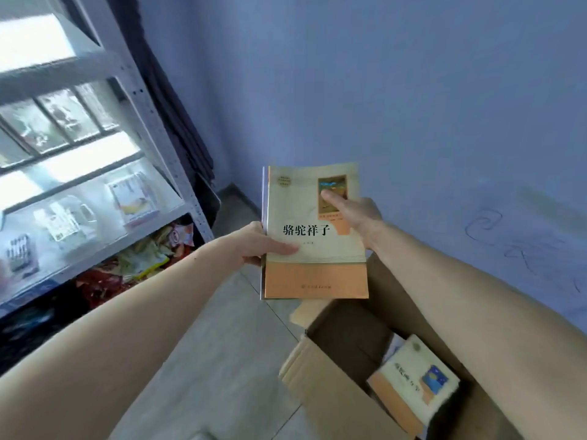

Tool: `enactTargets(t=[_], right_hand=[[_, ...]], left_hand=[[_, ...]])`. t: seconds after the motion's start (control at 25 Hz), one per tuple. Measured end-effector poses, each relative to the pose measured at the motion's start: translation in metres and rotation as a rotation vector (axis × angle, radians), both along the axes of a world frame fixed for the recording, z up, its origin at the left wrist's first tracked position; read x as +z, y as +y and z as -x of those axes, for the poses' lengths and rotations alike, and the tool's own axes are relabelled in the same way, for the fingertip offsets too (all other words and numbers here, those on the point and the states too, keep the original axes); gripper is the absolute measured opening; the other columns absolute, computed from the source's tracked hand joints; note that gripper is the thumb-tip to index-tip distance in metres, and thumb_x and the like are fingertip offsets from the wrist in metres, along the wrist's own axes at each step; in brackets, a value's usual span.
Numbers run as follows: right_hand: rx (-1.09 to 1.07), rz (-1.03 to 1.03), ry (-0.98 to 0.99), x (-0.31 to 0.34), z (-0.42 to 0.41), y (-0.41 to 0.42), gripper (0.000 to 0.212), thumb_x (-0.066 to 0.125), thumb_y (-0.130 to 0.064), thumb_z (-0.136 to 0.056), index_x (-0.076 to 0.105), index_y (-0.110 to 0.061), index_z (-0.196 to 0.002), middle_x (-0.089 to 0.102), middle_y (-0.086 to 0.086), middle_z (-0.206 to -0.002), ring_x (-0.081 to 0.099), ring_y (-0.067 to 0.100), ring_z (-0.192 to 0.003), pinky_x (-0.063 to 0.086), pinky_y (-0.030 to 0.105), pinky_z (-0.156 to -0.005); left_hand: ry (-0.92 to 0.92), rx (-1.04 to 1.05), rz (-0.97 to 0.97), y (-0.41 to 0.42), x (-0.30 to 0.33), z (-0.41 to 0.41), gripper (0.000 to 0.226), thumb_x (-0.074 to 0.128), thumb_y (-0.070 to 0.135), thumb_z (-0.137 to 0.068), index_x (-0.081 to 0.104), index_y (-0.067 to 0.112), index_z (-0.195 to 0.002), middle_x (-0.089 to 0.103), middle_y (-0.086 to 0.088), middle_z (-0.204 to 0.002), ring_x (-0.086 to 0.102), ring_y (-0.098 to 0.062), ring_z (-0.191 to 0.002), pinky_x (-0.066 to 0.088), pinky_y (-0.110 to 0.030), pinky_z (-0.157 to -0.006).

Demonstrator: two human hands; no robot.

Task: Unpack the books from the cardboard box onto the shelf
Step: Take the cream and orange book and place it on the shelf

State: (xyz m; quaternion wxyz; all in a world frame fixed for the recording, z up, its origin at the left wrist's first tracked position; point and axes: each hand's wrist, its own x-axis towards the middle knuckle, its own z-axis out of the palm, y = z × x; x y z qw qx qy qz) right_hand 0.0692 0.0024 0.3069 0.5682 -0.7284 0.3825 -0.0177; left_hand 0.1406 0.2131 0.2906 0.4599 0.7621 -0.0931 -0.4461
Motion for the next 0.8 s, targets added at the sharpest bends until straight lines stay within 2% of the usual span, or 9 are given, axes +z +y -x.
enactTargets(t=[0.08,0.2,0.36,0.52,0.56,0.6,0.68,0.76,0.8], right_hand=[[0.085,0.055,-0.087,0.043,-0.048,0.059,0.06,0.076,-0.065,-0.066,0.074,-0.01,-0.091,0.075,0.008,-0.095,0.071,0.025,-0.088,0.057,0.04,-0.086],[0.19,0.097,-0.247,0.099,-0.115,0.153,0.057,0.077,-0.061,-0.069,0.075,-0.009,-0.092,0.075,0.009,-0.094,0.072,0.025,-0.087,0.058,0.039,-0.081],[0.346,0.086,-0.428,0.166,-0.204,0.293,0.06,0.08,-0.057,-0.068,0.073,-0.009,-0.104,0.074,0.01,-0.097,0.072,0.025,-0.087,0.059,0.04,-0.081],[0.431,0.052,-0.645,0.215,-0.275,0.414,0.046,0.082,-0.059,-0.062,0.074,-0.022,-0.089,0.074,-0.004,-0.077,0.071,0.004,-0.062,0.055,0.018,-0.051],[0.458,0.039,-0.682,0.226,-0.289,0.441,0.045,0.081,-0.06,-0.06,0.073,-0.025,-0.086,0.075,-0.006,-0.077,0.071,0.002,-0.06,0.053,0.017,-0.049],[0.479,0.026,-0.707,0.235,-0.304,0.465,0.05,0.08,-0.063,-0.056,0.073,-0.025,-0.087,0.075,-0.005,-0.08,0.072,0.005,-0.063,0.055,0.02,-0.052],[0.514,0.003,-0.731,0.251,-0.337,0.514,0.065,0.078,-0.069,-0.048,0.072,-0.022,-0.094,0.075,-0.003,-0.084,0.074,0.012,-0.07,0.06,0.029,-0.061],[0.563,-0.037,-0.77,0.261,-0.371,0.554,0.06,0.079,-0.067,-0.049,0.072,-0.023,-0.09,0.075,-0.005,-0.08,0.074,0.012,-0.069,0.061,0.031,-0.062],[0.591,-0.051,-0.784,0.264,-0.389,0.574,0.056,0.08,-0.065,-0.051,0.072,-0.024,-0.088,0.075,-0.005,-0.079,0.074,0.012,-0.069,0.061,0.031,-0.062]], left_hand=[[-0.118,0.079,0.114,0.067,0.038,-0.027,0.043,0.088,0.018,-0.073,0.073,0.018,-0.113,0.078,-0.001,-0.107,0.075,-0.017,-0.089,0.056,-0.021,-0.055],[-0.287,0.17,0.238,0.165,0.09,-0.061,0.039,0.086,0.011,-0.074,0.073,0.024,-0.109,0.078,0.005,-0.104,0.075,-0.013,-0.093,0.057,-0.016,-0.063],[-0.501,0.349,0.252,0.306,0.154,-0.111,0.06,0.089,0.011,-0.071,0.063,0.015,-0.125,0.075,-0.002,-0.116,0.071,-0.021,-0.107,0.06,-0.036,-0.087],[-0.694,0.45,0.24,0.426,0.209,-0.163,0.06,0.089,0.004,-0.069,0.065,0.011,-0.124,0.074,-0.004,-0.117,0.071,-0.021,-0.107,0.06,-0.035,-0.086],[-0.733,0.468,0.225,0.451,0.219,-0.175,0.062,0.089,0.005,-0.068,0.064,0.01,-0.125,0.074,-0.005,-0.118,0.071,-0.022,-0.108,0.06,-0.036,-0.087],[-0.771,0.483,0.203,0.475,0.228,-0.187,0.064,0.09,0.007,-0.067,0.064,0.011,-0.125,0.074,-0.005,-0.118,0.07,-0.022,-0.108,0.06,-0.037,-0.088],[-0.852,0.522,0.137,0.522,0.243,-0.215,0.068,0.093,0.014,-0.064,0.063,0.017,-0.125,0.074,0.002,-0.115,0.071,-0.015,-0.106,0.061,-0.029,-0.082],[-0.922,0.539,0.088,0.562,0.254,-0.242,0.069,0.094,0.019,-0.063,0.061,0.02,-0.125,0.074,0.007,-0.112,0.07,-0.009,-0.104,0.06,-0.021,-0.077],[-0.947,0.538,0.077,0.581,0.256,-0.257,0.069,0.093,0.019,-0.065,0.061,0.019,-0.126,0.074,0.006,-0.113,0.07,-0.01,-0.104,0.061,-0.024,-0.079]])
